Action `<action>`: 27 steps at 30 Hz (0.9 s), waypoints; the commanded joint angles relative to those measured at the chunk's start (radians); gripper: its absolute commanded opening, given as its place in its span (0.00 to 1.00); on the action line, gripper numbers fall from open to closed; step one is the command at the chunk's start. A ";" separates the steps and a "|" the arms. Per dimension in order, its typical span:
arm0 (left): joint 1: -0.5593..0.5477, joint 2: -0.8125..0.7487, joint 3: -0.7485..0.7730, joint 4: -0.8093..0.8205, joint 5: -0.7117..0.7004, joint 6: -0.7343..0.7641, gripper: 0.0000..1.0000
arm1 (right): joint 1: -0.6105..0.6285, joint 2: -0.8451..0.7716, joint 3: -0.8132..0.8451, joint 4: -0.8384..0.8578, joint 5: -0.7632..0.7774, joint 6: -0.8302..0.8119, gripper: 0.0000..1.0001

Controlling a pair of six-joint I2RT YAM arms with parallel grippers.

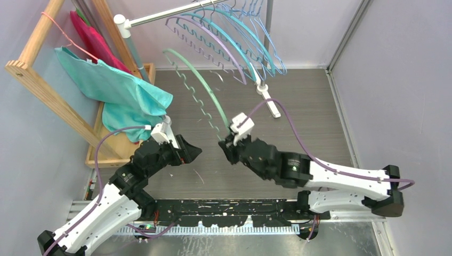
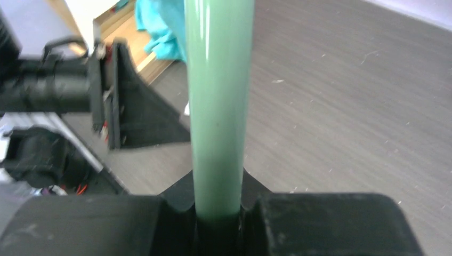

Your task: Organize the hangers

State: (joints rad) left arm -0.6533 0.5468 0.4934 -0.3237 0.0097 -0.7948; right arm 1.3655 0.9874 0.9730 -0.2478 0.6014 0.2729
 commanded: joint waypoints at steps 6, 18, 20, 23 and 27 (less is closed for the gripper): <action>0.002 -0.031 0.040 -0.034 -0.012 0.018 0.98 | -0.313 0.278 0.260 0.103 -0.274 -0.119 0.01; 0.001 -0.005 0.093 -0.068 -0.024 0.054 0.98 | -0.376 0.564 0.624 0.147 -0.337 -0.255 0.01; 0.002 -0.005 0.094 -0.071 -0.025 0.057 0.98 | -0.390 0.600 0.672 0.157 -0.347 -0.261 0.01; 0.002 -0.001 0.099 -0.079 -0.029 0.065 0.98 | -0.416 0.669 0.756 0.153 -0.365 -0.270 0.01; 0.002 0.002 0.099 -0.081 -0.031 0.071 0.98 | -0.446 0.771 0.887 0.127 -0.373 -0.287 0.01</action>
State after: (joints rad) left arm -0.6533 0.5476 0.5514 -0.4194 -0.0048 -0.7502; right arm 0.9440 1.7039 1.7149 -0.1894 0.2485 0.0223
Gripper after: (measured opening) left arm 0.980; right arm 0.192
